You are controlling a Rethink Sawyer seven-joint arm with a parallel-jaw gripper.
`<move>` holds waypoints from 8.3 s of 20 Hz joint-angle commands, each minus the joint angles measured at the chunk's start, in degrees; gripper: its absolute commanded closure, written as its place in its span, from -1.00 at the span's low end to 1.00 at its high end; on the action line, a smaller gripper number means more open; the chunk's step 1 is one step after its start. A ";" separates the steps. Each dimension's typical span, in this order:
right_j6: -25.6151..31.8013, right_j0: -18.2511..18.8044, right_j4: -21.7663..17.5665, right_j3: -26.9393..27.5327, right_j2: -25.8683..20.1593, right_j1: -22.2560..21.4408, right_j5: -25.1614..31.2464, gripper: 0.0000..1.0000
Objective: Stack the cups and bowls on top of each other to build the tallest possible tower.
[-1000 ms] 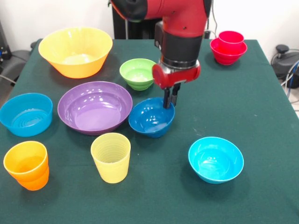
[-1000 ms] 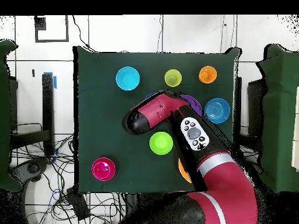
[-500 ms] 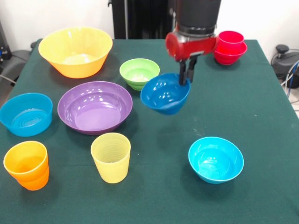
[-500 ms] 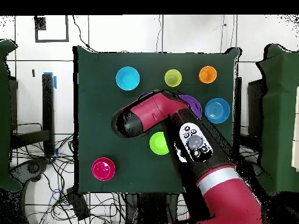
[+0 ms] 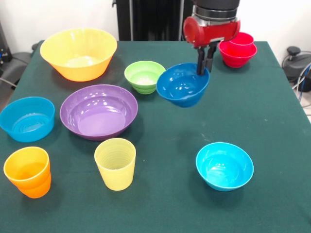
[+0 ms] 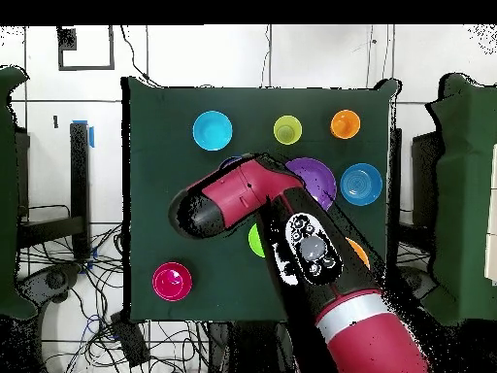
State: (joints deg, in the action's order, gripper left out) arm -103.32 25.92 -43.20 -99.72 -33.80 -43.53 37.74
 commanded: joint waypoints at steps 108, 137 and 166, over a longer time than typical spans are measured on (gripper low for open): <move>-14.95 -41.71 14.51 -8.98 24.44 -0.22 -11.49 1.00; -11.92 -40.11 12.50 -2.56 25.36 3.29 -9.44 1.00; -17.15 -48.47 10.98 5.35 37.18 15.44 -21.13 1.00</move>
State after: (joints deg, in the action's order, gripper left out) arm -114.23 -21.53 -30.00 -100.28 2.03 -29.82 19.53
